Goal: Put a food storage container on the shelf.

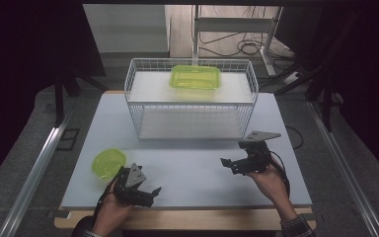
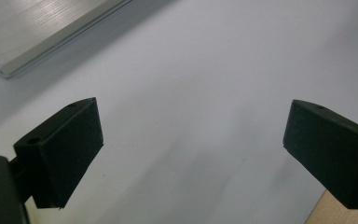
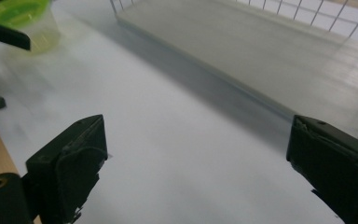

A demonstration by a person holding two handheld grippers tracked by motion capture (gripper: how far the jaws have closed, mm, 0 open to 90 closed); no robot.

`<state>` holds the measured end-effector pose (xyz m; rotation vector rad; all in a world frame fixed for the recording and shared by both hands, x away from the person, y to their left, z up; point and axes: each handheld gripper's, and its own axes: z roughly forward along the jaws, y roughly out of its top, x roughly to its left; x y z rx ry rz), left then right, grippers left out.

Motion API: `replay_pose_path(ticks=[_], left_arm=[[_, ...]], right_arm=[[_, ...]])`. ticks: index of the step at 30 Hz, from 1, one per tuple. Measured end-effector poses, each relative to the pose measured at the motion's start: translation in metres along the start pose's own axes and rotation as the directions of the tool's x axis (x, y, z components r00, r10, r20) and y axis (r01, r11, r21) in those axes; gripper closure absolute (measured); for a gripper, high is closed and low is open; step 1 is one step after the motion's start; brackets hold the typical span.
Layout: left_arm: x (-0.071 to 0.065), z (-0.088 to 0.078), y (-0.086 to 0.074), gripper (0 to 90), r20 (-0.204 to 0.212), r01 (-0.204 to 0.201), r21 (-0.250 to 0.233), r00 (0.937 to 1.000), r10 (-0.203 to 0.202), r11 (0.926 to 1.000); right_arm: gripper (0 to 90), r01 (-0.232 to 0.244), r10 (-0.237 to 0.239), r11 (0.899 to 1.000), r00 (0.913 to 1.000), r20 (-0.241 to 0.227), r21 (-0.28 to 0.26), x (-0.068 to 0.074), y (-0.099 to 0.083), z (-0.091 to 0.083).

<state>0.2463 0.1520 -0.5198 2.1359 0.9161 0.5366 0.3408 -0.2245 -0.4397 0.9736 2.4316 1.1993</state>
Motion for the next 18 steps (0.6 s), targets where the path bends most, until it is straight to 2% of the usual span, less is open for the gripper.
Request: replay_pose_path(ticks=[9,18], left_arm=[[-0.002,0.002,0.0,4.4,0.012,-0.004,0.018,0.9999,0.003,0.9998],[-0.005,0.006,0.0,4.7,0.017,-0.024,0.037,0.9996,0.024,0.999]], right_arm=[[4.7,0.001,0.0,1.0,0.9997,0.023,-0.022,0.008,-0.025,0.001],[4.8,0.008,-0.008,1.0,0.9998,0.02,-0.005,0.015,-0.058,0.007]])
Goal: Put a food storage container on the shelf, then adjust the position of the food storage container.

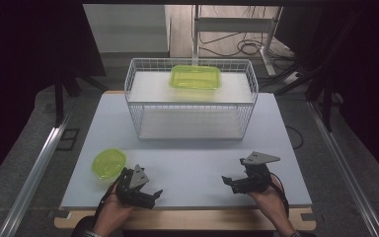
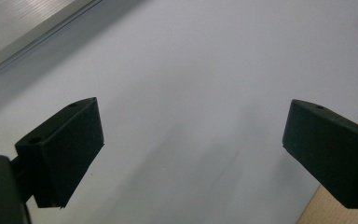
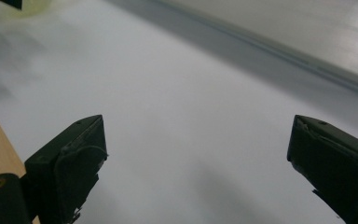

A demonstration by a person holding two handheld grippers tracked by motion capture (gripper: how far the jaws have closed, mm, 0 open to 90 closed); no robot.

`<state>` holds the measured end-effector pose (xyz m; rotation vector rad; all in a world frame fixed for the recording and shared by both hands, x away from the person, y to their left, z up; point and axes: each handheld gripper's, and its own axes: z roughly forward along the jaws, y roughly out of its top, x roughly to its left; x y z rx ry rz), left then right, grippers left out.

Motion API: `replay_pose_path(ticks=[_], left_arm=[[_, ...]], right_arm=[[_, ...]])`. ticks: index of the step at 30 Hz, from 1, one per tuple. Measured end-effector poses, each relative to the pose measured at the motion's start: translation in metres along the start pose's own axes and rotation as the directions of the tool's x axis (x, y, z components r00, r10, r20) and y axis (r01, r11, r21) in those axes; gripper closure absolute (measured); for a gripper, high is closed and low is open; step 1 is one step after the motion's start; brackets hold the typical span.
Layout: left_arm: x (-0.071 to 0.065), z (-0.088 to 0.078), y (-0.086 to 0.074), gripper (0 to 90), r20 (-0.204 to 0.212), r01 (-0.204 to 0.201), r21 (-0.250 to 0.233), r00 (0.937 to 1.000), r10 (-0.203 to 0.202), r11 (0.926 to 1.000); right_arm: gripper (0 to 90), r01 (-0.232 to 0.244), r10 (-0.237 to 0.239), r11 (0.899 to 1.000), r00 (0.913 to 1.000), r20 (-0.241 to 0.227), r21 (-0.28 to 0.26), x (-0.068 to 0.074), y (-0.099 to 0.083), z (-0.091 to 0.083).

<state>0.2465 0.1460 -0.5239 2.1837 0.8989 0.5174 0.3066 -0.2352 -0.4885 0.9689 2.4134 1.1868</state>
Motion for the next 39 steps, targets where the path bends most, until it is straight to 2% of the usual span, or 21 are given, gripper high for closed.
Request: replay_pose_path(ticks=[4,7,9,11,14,16,17,19,21,23,25,28,30,33,39], left_arm=[[0.0,0.001,0.0,5.6,0.018,0.028,0.02,0.9994,-0.028,0.9994],[0.001,-0.001,0.002,5.4,0.016,0.037,0.033,0.9991,-0.038,0.9988],[0.002,-0.004,0.003,11.0,0.015,0.043,0.014,0.999,-0.043,0.999],[0.005,-0.009,0.006,16.4,0.013,0.066,-0.01,0.9978,-0.066,0.9978],[0.012,-0.018,0.009,34.8,0.002,0.102,-0.056,0.9948,-0.102,0.9932],[0.017,-0.022,0.011,47.1,0.003,0.14,-0.087,0.9901,-0.14,0.9863],[0.021,-0.024,0.011,53.2,0.002,0.146,-0.098,0.9891,-0.147,0.9844],[0.029,-0.027,0.012,65.9,-0.001,0.156,-0.102,0.9876,-0.157,0.9825],[0.038,-0.03,0.012,83.0,-0.002,0.163,-0.099,0.9865,-0.164,0.9817],[0.048,-0.034,0.011,90.0,-0.026,0.16,-0.094,0.9863,-0.163,0.9827],[0.058,-0.038,0.009,90.0,-0.062,0.17,-0.094,0.9824,-0.176,0.981],[0.076,-0.043,0.002,90.0,-0.109,0.215,-0.111,0.9678,-0.227,0.9703],[0.088,-0.047,-0.005,90.0,-0.136,0.255,-0.124,0.9528,-0.271,0.9588],[0.108,-0.057,-0.016,90.0,-0.163,0.317,-0.161,0.9257,-0.341,0.9349],[0.133,-0.071,-0.04,90.0,-0.253,0.386,-0.175,0.8714,-0.421,0.9056]], right_arm=[[4.8,-0.003,0.003,1.0,1.0,0.008,0.024,-0.001,-0.007,0.002],[4.8,-0.012,0.011,1.0,0.9999,0.008,0.022,-0.002,-0.008,0.003],[4.8,-0.007,0.007,1.0,1.0,0.007,0.024,-0.002,-0.008,0.004],[4.8,-0.004,0.004,1.0,1.0,0.005,0.025,0.0,-0.008,0.005],[4.8,-0.003,0.003,1.0,1.0,0.002,0.026,0.0,-0.008,0.006],[4.9,-0.005,0.005,1.0,1.0,-0.001,0.025,0.0,-0.009,0.006],[5.0,-0.006,0.006,1.0,1.0,-0.002,0.023,0.0,-0.009,0.007],[5.2,-0.015,0.015,1.0,0.9999,-0.007,0.021,-0.001,-0.009,0.007],[5.5,-0.019,0.019,1.0,0.9998,-0.008,0.023,-0.003,-0.01,0.007],[5.8,-0.02,0.02,0.999,0.9998,-0.007,0.025,-0.003,-0.01,0.007],[6.1,-0.021,0.021,0.999,0.9998,-0.006,0.027,-0.003,-0.01,0.008],[6.4,-0.018,0.019,0.999,0.9998,-0.009,0.033,-0.003,-0.011,0.009],[6.6,-0.015,0.016,0.999,0.9998,-0.01,0.036,-0.003,-0.011,0.009],[6.7,-0.017,0.017,0.999,0.9998,-0.013,0.04,-0.003,-0.011,0.01],[6.8,-0.023,0.024,0.998,0.9996,-0.018,0.054,-0.003,-0.013,0.013]])
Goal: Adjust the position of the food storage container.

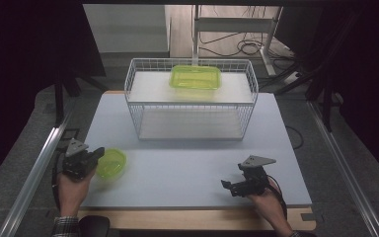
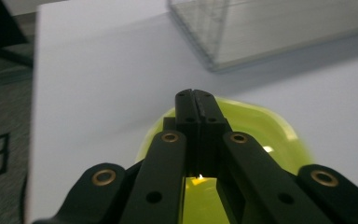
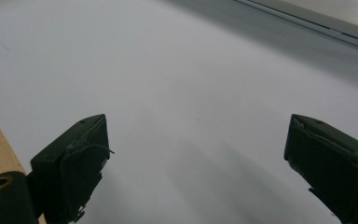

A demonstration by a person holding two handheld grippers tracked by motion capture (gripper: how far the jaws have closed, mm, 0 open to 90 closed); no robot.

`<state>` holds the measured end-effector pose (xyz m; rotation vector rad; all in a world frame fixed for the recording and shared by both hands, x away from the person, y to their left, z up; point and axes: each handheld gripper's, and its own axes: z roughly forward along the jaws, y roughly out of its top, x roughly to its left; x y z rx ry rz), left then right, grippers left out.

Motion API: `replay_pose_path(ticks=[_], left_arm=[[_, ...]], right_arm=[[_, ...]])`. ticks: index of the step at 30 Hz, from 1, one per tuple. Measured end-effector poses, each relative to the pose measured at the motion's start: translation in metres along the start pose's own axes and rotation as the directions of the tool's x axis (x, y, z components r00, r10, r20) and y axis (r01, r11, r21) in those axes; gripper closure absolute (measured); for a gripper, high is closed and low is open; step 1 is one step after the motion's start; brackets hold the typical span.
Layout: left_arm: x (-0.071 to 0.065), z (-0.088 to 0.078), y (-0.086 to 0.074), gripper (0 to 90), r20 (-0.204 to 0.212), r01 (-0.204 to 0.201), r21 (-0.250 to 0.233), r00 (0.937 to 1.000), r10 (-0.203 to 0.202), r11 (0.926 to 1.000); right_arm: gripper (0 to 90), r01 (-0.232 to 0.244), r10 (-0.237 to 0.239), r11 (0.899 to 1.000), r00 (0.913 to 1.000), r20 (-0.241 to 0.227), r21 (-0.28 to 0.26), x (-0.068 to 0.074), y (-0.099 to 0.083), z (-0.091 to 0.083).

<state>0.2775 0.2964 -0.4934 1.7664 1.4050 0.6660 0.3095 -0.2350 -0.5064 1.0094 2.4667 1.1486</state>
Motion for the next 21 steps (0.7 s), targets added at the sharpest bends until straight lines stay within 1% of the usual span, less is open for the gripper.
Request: replay_pose_path(ticks=[2,4,8,10,13,16,21], left_arm=[[0.007,0.0,-0.004,90.0,-0.029,0.011,0.008,0.9995,-0.011,0.9999],[0.011,0.002,-0.008,90.0,-0.057,0.013,0.018,0.9983,-0.012,0.9997],[0.018,0.008,-0.014,90.0,-0.092,0.017,0.059,0.9957,-0.011,0.9981],[0.019,0.009,-0.016,90.0,-0.088,0.022,0.067,0.996,-0.016,0.9975],[0.015,0.011,-0.015,90.0,-0.075,0.016,0.072,0.9971,-0.01,0.9973],[0.009,0.016,-0.014,90.0,-0.072,0.003,0.086,0.9974,0.004,0.9963],[-0.003,0.022,-0.01,90.0,-0.044,-0.013,0.087,0.9989,0.017,0.9962]], right_arm=[[6.9,0.001,-0.001,1.0,1.0,-0.003,0.001,0.0,0.0,0.001],[7.0,0.001,-0.001,1.0,1.0,-0.005,0.005,0.0,0.0,0.001],[7.3,0.007,-0.007,1.0,0.9999,-0.009,0.015,0.0,-0.001,0.002],[7.3,0.008,-0.008,1.0,0.9999,-0.011,0.017,0.001,-0.001,0.003],[7.4,0.009,-0.009,1.0,0.9998,-0.015,0.022,0.001,-0.001,0.003],[7.5,0.008,-0.007,1.0,0.9998,-0.02,0.03,0.001,-0.002,0.004],[7.5,0.012,-0.011,0.999,0.9997,-0.023,0.038,0.001,-0.002,0.006]])
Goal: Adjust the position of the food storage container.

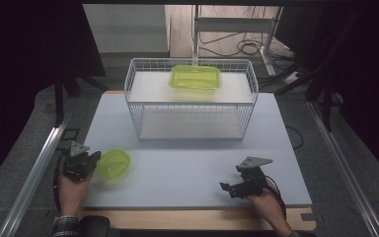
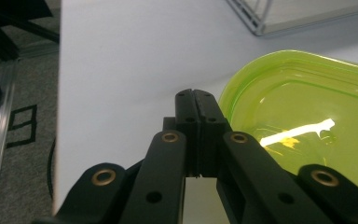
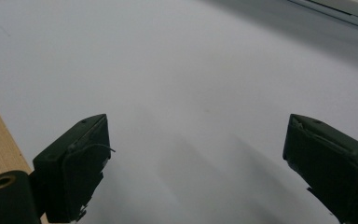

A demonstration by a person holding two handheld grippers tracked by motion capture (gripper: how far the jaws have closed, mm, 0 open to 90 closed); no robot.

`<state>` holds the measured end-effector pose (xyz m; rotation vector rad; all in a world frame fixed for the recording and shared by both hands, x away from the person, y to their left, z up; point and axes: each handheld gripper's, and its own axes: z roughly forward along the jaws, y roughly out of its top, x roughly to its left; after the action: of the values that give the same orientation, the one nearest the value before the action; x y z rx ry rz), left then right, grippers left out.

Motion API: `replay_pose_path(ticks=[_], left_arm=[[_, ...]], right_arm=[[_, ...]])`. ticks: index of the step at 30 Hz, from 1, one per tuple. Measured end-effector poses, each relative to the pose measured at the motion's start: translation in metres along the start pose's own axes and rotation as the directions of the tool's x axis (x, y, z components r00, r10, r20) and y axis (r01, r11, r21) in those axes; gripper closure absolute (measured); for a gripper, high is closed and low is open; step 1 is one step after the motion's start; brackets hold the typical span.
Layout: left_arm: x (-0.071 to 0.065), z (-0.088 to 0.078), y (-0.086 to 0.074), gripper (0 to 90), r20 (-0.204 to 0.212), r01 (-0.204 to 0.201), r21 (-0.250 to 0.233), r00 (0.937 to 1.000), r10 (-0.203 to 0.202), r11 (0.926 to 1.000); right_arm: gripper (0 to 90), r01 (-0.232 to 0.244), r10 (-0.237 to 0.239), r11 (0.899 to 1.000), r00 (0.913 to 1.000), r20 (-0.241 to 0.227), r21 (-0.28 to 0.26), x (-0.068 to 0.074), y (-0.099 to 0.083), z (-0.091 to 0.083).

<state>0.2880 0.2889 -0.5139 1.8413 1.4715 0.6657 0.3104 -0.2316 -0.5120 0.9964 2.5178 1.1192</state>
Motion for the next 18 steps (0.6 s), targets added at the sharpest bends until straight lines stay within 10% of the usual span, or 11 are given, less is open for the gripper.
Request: replay_pose_path(ticks=[9,18], left_arm=[[-0.036,0.011,0.012,90.0,0.079,-0.061,0.004,0.995,0.061,0.9981],[-0.077,0.023,0.025,90.0,0.17,-0.144,-0.004,0.975,0.143,0.9895]], right_arm=[[7.6,0.0,0.0,1.0,1.0,0.0,0.004,0.0,0.0,0.0],[7.6,-0.001,0.001,1.0,1.0,-0.003,0.008,0.0,0.0,0.001]])
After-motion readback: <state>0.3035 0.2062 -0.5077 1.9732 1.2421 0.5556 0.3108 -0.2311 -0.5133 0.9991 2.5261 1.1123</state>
